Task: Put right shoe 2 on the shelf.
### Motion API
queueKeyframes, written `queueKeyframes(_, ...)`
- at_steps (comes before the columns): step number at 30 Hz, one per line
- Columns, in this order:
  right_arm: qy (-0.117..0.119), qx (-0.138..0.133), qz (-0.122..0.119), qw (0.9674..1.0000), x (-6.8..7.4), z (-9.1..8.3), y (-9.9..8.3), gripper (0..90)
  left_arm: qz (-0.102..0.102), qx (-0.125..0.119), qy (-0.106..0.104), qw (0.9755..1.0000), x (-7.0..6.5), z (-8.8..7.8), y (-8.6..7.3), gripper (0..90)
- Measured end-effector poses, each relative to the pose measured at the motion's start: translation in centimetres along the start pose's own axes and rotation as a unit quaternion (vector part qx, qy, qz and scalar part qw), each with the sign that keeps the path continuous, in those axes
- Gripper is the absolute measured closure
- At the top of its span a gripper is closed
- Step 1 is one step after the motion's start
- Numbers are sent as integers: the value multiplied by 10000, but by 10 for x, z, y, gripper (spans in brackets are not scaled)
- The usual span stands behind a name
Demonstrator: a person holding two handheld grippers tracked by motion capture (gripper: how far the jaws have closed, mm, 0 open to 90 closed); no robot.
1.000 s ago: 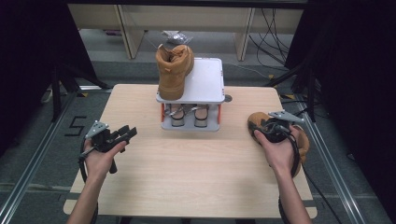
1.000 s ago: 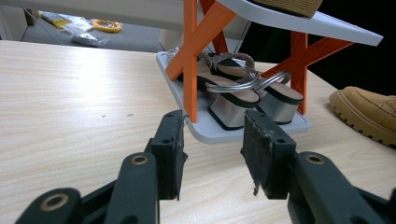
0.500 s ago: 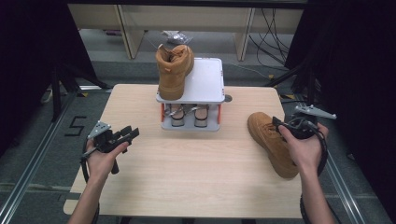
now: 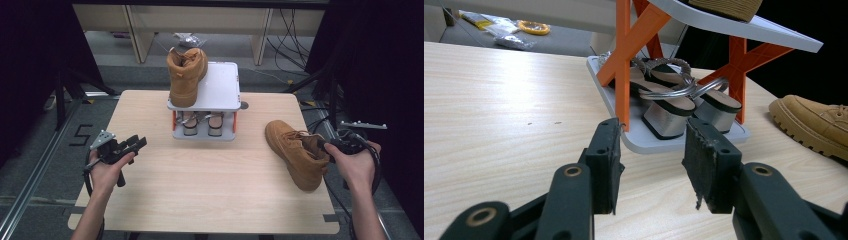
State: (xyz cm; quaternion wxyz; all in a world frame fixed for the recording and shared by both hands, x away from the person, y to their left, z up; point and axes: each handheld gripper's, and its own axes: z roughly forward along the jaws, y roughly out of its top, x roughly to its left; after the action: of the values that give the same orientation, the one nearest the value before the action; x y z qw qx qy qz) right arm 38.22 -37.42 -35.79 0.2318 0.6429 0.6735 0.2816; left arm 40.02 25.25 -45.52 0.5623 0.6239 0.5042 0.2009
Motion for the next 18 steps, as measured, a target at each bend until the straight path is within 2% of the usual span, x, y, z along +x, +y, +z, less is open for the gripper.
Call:
queueKeyframes(1,27,-31,-235,9997,-5,3,-1,520,4,12,3,10000,-1,0,0,575)
queueKeyframes(2,44,290,37,9996,-3,2,-1,520,3,11,0,10000,-1,0,0,575)
queueKeyframes(3,-16,307,28,9995,-4,5,-3,521,-3,5,-3,10000,-1,0,-1,575)
queueKeyframes(4,52,330,3,9994,-5,8,-4,521,-10,2,-4,10000,-1,0,-1,575)
queueKeyframes(5,1,484,75,9988,-5,9,-3,521,-6,5,-5,10000,-1,0,-1,575)
queueKeyframes(6,-12,495,218,9985,-3,11,-4,521,-6,11,-6,10000,-1,0,-1,575)
queueKeyframes(7,41,586,-132,9982,-9,13,-2,519,-12,25,-8,10000,-1,0,-1,574)
queueKeyframes(8,43,646,-155,9978,-9,16,-1,518,-10,35,-7,10000,-1,0,-2,573)
queueKeyframes(9,-1,779,183,9968,-5,17,-1,518,-10,43,0,10000,0,0,-2,573)
queueKeyframes(10,27,874,189,9960,-4,19,0,519,-15,48,-1,10000,0,0,-2,573)
queueKeyframes(11,11,924,81,9957,-6,21,1,518,-21,45,-5,10000,0,0,-2,573)
queueKeyframes(12,-1,996,184,9949,-4,23,2,518,-26,42,6,10000,0,0,-2,572)
queueKeyframes(13,5,1053,113,9944,-5,25,4,516,-15,43,4,10000,0,0,-1,573)
queueKeyframes(15,11,1112,137,9937,-5,29,6,513,-20,47,2,10000,0,0,-1,571)
queueKeyframes(16,-70,1282,460,9907,-2,29,8,513,-21,51,4,10000,0,-1,-1,570)
queueKeyframes(17,-31,1358,467,9896,-2,31,9,513,-20,49,1,10000,0,-1,-1,569)
queueKeyframes(18,-12,1415,204,9897,-7,32,10,514,-22,53,2,10000,0,-1,-1,569)
